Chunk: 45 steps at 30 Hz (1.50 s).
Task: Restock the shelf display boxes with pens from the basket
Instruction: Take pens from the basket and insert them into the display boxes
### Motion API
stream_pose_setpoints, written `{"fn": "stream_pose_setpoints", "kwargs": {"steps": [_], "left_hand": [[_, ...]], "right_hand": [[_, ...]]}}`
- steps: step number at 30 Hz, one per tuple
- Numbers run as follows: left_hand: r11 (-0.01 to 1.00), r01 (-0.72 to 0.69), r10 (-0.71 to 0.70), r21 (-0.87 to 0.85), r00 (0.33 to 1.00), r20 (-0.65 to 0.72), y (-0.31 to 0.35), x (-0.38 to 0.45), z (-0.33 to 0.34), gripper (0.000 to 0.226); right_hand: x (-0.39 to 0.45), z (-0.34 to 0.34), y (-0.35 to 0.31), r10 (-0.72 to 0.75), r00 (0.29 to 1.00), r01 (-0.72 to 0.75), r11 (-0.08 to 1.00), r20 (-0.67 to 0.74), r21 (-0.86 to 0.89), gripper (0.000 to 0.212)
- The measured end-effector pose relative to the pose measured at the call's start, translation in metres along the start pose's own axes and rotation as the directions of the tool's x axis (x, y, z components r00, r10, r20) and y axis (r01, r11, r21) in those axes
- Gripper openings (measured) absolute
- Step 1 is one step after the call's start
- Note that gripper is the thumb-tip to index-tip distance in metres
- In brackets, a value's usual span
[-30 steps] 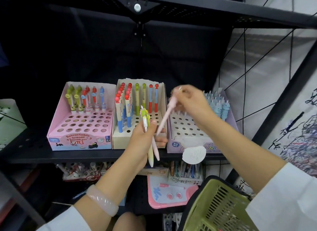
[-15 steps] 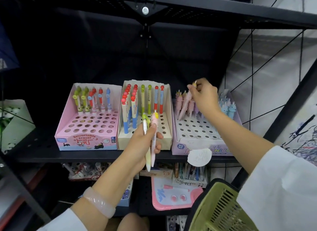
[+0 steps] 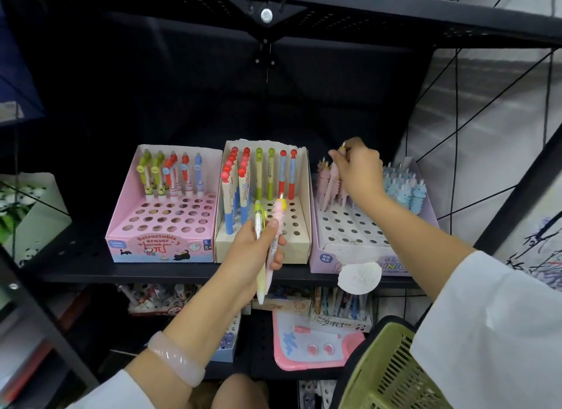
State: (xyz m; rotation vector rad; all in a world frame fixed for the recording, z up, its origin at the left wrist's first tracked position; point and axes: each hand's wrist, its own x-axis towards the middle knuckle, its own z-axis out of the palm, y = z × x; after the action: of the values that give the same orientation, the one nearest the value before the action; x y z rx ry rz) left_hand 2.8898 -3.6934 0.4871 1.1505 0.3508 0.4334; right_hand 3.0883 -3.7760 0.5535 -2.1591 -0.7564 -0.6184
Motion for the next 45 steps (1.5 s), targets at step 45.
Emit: {"fn": "stream_pose_setpoints", "kwargs": {"steps": [45], "left_hand": [[0.998, -0.044, 0.042, -0.037, 0.997, -0.069, -0.002, 0.005, 0.02, 0.012]], "right_hand": [[-0.015, -0.026, 0.016, 0.103, 0.993, -0.114, 0.922, 0.049, 0.37, 0.018]]}}
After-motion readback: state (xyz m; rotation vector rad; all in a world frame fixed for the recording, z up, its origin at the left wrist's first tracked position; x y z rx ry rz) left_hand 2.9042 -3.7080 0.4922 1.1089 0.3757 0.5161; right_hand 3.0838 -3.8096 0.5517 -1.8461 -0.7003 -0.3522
